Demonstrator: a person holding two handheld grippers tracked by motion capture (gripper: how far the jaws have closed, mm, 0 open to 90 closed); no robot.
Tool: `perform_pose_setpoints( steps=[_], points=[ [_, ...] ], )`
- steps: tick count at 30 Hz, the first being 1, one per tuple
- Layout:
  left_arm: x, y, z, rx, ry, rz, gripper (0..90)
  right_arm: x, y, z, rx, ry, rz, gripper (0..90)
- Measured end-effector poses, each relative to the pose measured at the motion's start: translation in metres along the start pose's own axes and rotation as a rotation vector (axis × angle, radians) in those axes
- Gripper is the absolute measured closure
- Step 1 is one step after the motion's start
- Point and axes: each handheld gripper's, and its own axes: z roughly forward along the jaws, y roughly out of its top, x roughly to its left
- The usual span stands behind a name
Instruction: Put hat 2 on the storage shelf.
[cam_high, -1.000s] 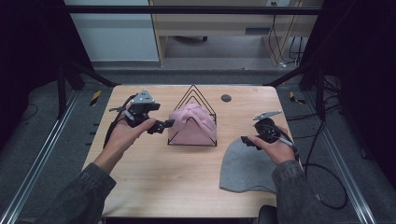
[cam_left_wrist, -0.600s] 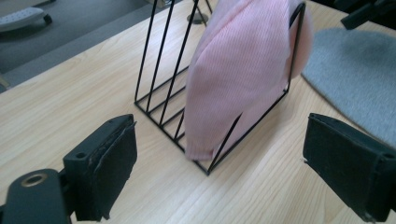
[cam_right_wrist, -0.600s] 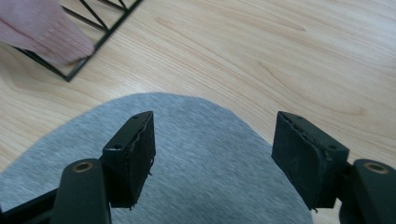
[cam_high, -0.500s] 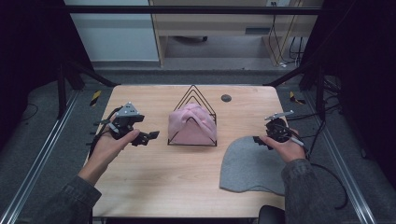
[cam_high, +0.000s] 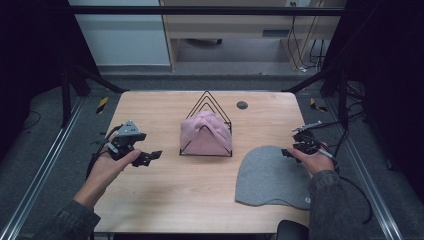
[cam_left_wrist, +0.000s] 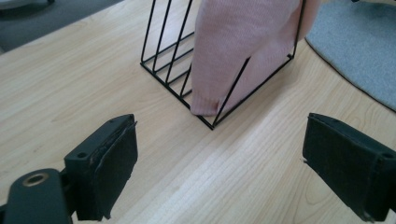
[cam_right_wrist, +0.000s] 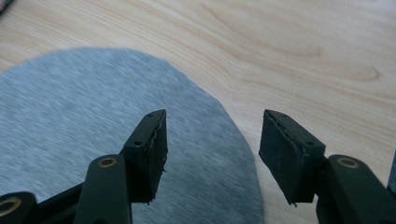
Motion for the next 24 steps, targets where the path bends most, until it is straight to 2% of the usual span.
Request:
perform_pose_setpoints(
  steps=[6,24],
  points=[
    [0.002,-0.008,0.001,0.015,-0.004,-0.008,9.8,-0.008,-0.007,0.005,0.029,0.001,0.018,42.0],
    [0.005,-0.018,0.001,0.022,-0.003,-0.027,10.2,-0.003,-0.009,0.012,0.074,0.004,-0.012,48.5]
  ],
)
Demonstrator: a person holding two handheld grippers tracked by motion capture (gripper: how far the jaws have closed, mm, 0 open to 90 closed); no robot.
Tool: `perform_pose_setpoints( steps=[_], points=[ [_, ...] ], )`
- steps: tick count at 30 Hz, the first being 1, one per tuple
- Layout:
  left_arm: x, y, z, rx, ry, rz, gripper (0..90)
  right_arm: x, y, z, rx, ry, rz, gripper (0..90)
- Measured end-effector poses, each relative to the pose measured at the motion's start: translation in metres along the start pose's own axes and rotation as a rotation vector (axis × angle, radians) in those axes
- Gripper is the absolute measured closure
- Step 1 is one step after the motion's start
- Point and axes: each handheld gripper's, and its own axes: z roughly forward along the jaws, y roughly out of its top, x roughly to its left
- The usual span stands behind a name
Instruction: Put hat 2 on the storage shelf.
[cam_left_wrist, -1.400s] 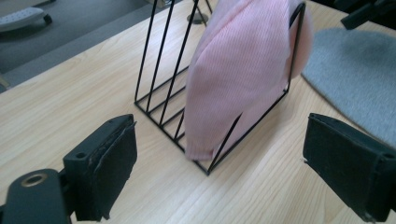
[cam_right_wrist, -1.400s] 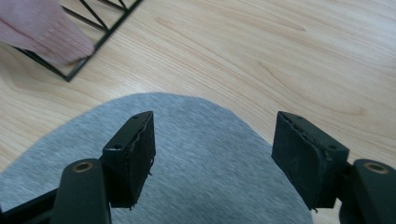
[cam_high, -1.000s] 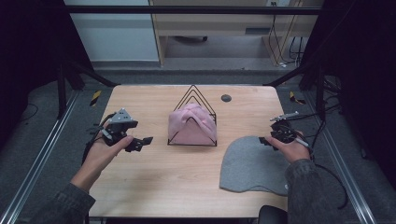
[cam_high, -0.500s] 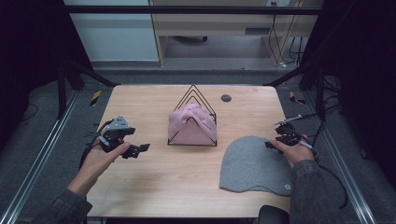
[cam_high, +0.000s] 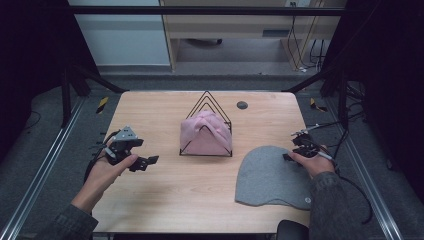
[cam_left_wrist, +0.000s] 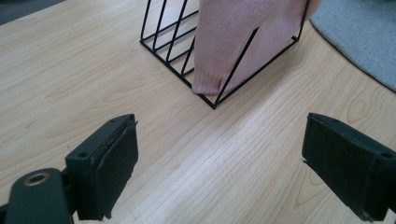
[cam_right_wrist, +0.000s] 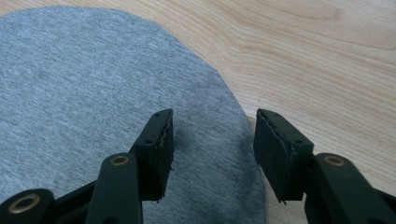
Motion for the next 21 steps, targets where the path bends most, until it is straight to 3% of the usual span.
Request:
perform_pose_setpoints(
  steps=[5,7,9,13,18,21],
  points=[
    [0.0035,-0.0012,-0.002,-0.006,0.007,-0.011,10.2,0.0014,0.0001,0.0012,0.014,-0.004,-0.011,51.9],
    [0.0038,-0.0014,-0.0029,-0.006,0.008,-0.013,10.3,0.0033,0.0011,0.0005,0.018,0.006,0.006,56.3],
    [0.0036,-0.0016,-0.0036,-0.007,0.008,-0.011,10.3,0.003,0.0005,0.0018,0.015,0.003,-0.026,59.7],
    [0.0038,-0.0019,-0.0035,-0.003,0.01,-0.011,10.3,0.004,0.0005,0.0014,0.014,0.014,-0.038,67.5],
    [0.0058,-0.0027,-0.0023,-0.004,0.016,-0.019,10.3,0.0044,-0.0011,0.0016,0.002,0.055,-0.029,83.9],
    [0.0058,-0.0034,-0.002,-0.005,0.015,-0.023,10.3,0.0053,-0.0016,0.0013,0.001,0.059,-0.031,85.4]
  ],
)
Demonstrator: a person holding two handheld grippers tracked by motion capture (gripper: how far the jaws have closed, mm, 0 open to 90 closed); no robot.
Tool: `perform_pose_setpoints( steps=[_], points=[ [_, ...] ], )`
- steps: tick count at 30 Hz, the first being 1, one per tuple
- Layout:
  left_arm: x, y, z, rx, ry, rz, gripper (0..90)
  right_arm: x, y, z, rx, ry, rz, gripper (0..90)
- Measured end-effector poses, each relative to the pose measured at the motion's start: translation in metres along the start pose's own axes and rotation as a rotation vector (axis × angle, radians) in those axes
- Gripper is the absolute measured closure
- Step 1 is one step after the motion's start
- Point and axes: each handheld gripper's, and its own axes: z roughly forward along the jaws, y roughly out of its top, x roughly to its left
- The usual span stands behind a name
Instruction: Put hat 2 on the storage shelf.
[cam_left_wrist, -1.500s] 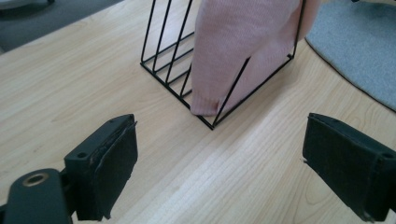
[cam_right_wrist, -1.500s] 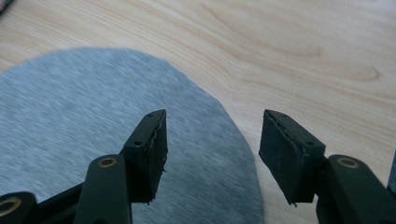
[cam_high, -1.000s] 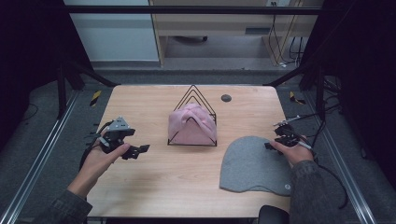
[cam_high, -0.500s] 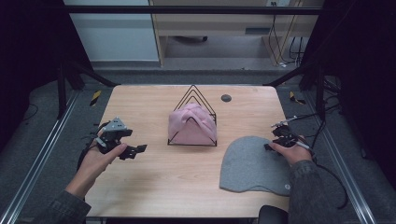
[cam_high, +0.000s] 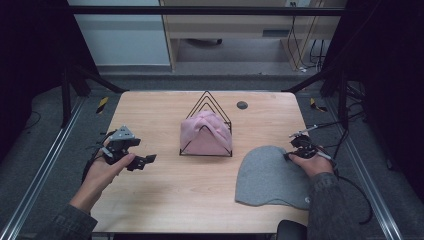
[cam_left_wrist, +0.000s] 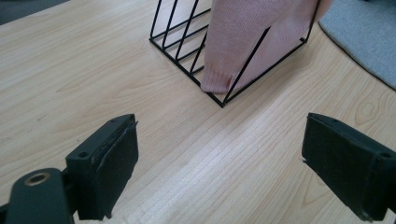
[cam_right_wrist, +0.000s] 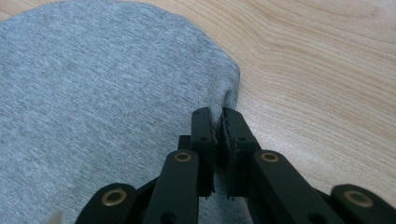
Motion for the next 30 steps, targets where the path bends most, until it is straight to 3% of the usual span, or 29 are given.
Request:
perform_pose_setpoints(
  steps=[2,3,6,13,17,19,20,21,26,30],
  points=[
    [-0.001,0.0,0.0,0.002,-0.002,0.0,10.3,0.001,0.0,0.0,-0.005,-0.005,-0.008,86.0],
    [-0.001,-0.001,0.0,0.003,-0.005,0.001,10.3,0.003,0.0,-0.002,-0.001,0.002,0.01,86.2],
    [-0.003,-0.001,0.0,0.003,-0.011,0.002,10.3,0.004,0.0,-0.006,-0.033,-0.007,-0.016,86.3],
    [-0.003,-0.001,-0.002,0.008,-0.01,0.0,10.3,0.02,0.005,-0.031,-0.136,0.036,-0.049,86.5],
    [-0.006,0.0,-0.002,0.006,-0.015,0.002,10.2,0.033,0.009,-0.047,-0.196,0.071,-0.08,86.6],
    [-0.007,0.001,-0.003,0.003,-0.019,0.0,10.2,0.046,0.013,-0.058,-0.236,0.093,-0.114,86.6],
    [-0.008,0.001,-0.003,0.002,-0.02,0.002,10.2,0.046,0.013,-0.058,-0.236,0.093,-0.114,86.6],
    [-0.009,0.002,-0.004,0.0,-0.025,0.004,10.1,0.055,0.015,-0.066,-0.26,0.107,-0.139,86.7],
    [-0.009,0.005,-0.006,-0.008,-0.035,0.0,10.1,0.076,0.021,-0.083,-0.313,0.14,-0.183,86.7],
    [-0.01,0.008,-0.006,-0.007,-0.04,0.004,10.1,0.085,0.027,-0.093,-0.346,0.155,-0.216,86.7]
  ],
)
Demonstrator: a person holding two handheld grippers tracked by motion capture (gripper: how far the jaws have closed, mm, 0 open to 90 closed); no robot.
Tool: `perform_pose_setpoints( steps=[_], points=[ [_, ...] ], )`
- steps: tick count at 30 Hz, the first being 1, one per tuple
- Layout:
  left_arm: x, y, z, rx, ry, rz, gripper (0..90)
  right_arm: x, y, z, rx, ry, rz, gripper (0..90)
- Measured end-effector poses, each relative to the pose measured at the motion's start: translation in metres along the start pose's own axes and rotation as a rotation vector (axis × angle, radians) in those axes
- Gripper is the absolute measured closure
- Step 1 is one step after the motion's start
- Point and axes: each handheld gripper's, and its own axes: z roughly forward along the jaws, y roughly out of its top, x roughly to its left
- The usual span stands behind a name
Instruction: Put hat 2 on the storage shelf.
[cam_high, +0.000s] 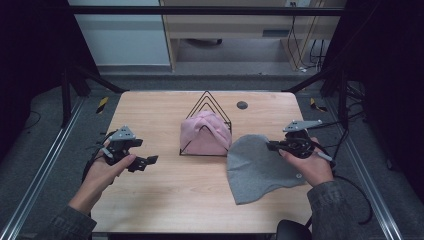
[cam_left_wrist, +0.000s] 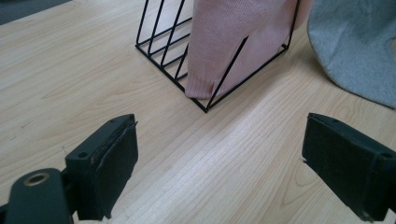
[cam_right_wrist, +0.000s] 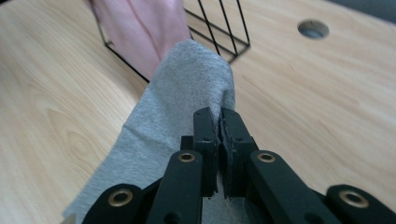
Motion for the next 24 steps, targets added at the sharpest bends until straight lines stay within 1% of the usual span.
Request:
perform_pose_setpoints(
  steps=[2,3,4,7,9,13,16,17,18,20,21,22,24],
  points=[
    [-0.001,0.002,0.0,-0.002,-0.006,-0.002,9.9,0.006,0.007,-0.004,-0.016,0.009,-0.018,86.8],
    [-0.002,0.002,0.0,-0.003,-0.007,-0.003,9.9,0.012,0.014,-0.009,-0.038,0.028,-0.026,86.8],
    [-0.002,0.003,0.0,-0.005,-0.008,0.002,9.9,0.012,0.014,-0.009,-0.038,0.028,-0.026,86.8],
    [-0.005,0.006,0.0,-0.012,-0.018,0.004,9.9,0.021,0.023,-0.015,-0.06,0.041,-0.052,86.8],
    [-0.007,0.009,0.0,-0.022,-0.032,0.003,9.9,0.028,0.03,-0.02,-0.078,0.05,-0.066,86.8],
    [-0.011,0.016,-0.001,-0.039,-0.052,0.012,9.9,0.04,0.044,-0.03,-0.113,0.066,-0.104,86.8],
    [-0.014,0.024,-0.003,-0.051,-0.055,0.023,9.9,0.047,0.055,-0.036,-0.13,0.073,-0.134,86.9],
    [-0.015,0.027,-0.004,-0.057,-0.059,0.028,9.9,0.052,0.063,-0.04,-0.138,0.074,-0.152,86.9],
    [-0.017,0.032,-0.005,-0.066,-0.062,0.032,10.0,0.053,0.066,-0.041,-0.144,0.077,-0.159,86.9],
    [-0.018,0.034,-0.005,-0.069,-0.066,0.035,10.1,0.055,0.069,-0.041,-0.146,0.083,-0.159,86.9],
    [-0.02,0.038,-0.004,-0.073,-0.073,0.041,10.2,0.058,0.074,-0.042,-0.153,0.093,-0.163,87.0],
    [-0.02,0.038,-0.004,-0.073,-0.073,0.041,10.3,0.059,0.076,-0.043,-0.16,0.095,-0.17,87.0],
    [-0.023,0.041,-0.003,-0.076,-0.083,0.049,10.3,0.06,0.079,-0.044,-0.167,0.103,-0.17,87.1]
  ],
)
